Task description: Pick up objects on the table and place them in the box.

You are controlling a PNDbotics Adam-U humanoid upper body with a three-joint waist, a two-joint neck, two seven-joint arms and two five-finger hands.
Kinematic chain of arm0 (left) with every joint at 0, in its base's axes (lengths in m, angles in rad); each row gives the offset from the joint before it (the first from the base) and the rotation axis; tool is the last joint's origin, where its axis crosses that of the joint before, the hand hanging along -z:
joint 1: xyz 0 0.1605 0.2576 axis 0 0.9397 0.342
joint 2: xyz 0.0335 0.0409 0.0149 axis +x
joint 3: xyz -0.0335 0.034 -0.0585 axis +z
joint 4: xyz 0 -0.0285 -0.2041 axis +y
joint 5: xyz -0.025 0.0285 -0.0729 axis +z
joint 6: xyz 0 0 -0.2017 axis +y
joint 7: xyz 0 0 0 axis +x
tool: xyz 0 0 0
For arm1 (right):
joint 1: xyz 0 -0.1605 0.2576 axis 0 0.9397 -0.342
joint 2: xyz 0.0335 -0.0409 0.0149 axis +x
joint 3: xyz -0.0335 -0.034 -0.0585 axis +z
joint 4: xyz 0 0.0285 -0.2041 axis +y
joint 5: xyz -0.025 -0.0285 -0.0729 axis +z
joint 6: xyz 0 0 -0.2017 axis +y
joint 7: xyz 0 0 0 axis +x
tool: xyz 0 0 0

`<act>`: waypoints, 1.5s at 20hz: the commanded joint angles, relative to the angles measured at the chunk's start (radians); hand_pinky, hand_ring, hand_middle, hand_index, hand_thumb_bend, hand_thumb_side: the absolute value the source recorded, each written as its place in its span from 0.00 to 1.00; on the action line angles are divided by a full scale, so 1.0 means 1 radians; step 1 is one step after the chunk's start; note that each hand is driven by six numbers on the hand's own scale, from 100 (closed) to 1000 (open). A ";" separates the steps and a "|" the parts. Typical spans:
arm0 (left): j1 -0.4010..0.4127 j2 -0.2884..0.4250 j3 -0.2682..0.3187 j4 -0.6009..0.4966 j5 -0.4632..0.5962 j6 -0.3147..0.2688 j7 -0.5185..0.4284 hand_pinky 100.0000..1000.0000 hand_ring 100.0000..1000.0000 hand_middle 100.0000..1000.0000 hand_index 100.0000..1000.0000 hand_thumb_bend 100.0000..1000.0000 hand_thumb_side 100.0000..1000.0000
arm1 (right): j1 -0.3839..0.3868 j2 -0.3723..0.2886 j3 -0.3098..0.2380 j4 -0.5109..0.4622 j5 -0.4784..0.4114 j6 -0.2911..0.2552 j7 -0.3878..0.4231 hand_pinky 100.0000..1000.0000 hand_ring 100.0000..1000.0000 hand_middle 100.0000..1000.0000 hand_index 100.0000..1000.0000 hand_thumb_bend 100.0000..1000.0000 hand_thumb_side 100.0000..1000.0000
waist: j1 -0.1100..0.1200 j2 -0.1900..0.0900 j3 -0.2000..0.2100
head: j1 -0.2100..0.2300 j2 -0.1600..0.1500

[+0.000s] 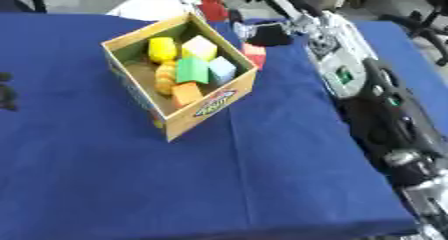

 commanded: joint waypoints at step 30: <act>0.053 -0.059 -0.002 0.016 0.094 -0.067 0.152 0.77 0.56 0.56 0.79 0.00 0.93 | 0.340 0.325 -0.103 -0.111 -0.288 -0.038 -0.162 0.53 0.55 0.62 0.88 0.00 0.64 | 0.012 0.019 -0.042 | 0.095 -0.006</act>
